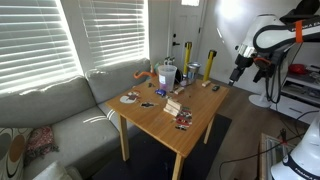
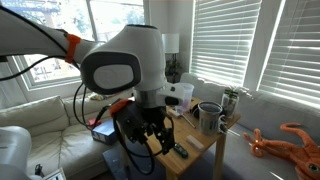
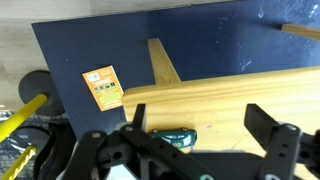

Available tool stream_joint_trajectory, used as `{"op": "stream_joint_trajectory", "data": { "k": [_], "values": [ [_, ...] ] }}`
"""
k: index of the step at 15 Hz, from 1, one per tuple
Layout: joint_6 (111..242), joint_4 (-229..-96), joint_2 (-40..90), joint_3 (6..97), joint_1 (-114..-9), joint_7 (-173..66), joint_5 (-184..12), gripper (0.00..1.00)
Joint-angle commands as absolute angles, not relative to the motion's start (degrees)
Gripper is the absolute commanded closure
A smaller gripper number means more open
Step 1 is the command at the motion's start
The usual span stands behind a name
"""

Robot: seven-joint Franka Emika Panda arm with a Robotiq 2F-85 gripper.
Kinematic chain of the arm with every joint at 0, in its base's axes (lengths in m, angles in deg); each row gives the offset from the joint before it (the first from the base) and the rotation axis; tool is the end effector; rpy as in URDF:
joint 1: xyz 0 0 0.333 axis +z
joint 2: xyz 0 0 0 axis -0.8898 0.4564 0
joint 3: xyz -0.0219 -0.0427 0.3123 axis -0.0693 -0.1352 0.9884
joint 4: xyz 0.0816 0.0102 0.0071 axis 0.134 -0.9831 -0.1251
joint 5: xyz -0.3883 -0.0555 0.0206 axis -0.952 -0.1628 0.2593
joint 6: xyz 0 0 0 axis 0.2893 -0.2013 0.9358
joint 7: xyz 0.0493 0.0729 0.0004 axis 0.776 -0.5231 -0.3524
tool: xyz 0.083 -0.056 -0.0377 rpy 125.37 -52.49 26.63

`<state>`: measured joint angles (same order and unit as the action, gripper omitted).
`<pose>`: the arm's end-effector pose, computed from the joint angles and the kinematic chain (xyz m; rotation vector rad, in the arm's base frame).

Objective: Slide the far right wooden block and move it to the middle of the table, slide the most forward wooden block and put it next to the other wooden block, put the toy car on top of both wooden blocks

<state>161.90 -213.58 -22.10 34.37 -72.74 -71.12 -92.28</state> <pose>0.3374 -0.2171 0.4631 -3.1184 0.3008 -0.1725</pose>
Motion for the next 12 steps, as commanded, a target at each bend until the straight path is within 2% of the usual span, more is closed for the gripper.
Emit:
{"op": "stream_joint_trajectory", "data": {
  "k": [1, 5, 12],
  "values": [
    [161.9, -213.5, -21.8, 35.8, -74.4, -71.9, -91.3, 0.00],
    [161.9, -213.5, -21.8, 35.8, -74.4, -71.9, -91.3, 0.00],
    [162.4, -201.9, -8.7, 35.8, -74.6, -68.9, -89.6, 0.00]
  ]
}}
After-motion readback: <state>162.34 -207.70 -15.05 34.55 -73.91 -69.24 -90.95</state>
